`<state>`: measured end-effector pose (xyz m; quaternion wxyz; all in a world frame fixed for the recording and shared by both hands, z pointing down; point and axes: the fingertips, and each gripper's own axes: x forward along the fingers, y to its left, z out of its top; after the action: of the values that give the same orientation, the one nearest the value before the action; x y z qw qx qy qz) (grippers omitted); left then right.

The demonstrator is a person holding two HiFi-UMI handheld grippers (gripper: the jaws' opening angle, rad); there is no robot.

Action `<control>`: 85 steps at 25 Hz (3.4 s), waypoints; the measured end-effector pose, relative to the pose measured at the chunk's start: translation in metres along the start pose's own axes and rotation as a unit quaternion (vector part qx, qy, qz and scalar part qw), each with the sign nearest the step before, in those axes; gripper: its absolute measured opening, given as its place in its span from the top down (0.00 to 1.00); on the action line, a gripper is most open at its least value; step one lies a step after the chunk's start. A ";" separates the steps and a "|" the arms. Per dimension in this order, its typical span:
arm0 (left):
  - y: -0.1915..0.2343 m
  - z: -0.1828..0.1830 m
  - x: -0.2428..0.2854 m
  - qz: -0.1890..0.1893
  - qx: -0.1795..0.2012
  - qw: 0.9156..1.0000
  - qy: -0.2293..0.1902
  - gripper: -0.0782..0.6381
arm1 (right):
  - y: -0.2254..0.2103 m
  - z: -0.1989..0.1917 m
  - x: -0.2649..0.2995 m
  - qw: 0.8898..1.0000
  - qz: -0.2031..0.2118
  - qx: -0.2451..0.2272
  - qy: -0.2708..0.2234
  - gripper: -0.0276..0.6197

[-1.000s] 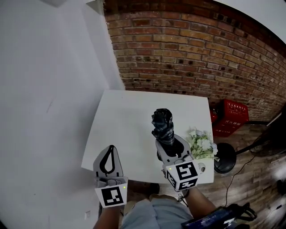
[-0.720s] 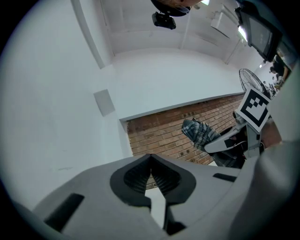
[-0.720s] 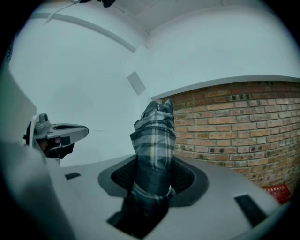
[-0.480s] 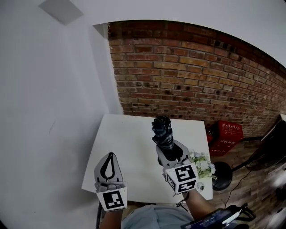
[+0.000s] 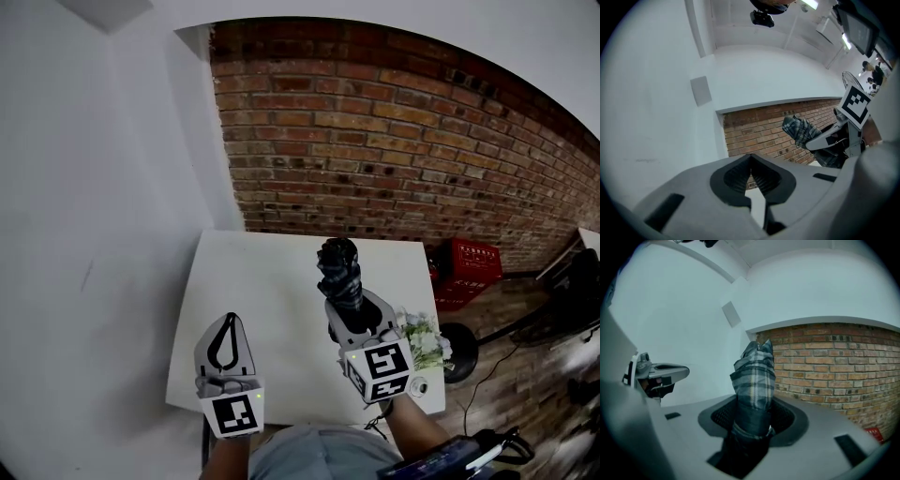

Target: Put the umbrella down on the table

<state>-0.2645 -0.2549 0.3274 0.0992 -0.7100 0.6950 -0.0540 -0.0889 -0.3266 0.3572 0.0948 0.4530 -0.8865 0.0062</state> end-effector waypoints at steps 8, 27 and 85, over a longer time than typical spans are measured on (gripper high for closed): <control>-0.005 -0.027 0.020 -0.032 0.006 0.999 0.033 0.88 | -0.003 -0.044 0.016 0.999 -0.011 0.024 0.044 0.67; -0.008 -0.107 0.057 -0.084 0.013 0.990 0.112 0.88 | 0.000 -0.166 0.049 0.985 -0.040 0.076 0.147 0.67; -0.004 -0.065 0.070 -0.078 -0.015 0.994 0.070 0.88 | -0.026 -0.080 0.044 0.994 -0.058 0.065 0.061 0.86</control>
<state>-0.2724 -0.3287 0.3873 0.0347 -0.7579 0.6437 -0.1005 -0.0800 -0.3697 0.4410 0.1191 0.5077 -0.8489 0.0864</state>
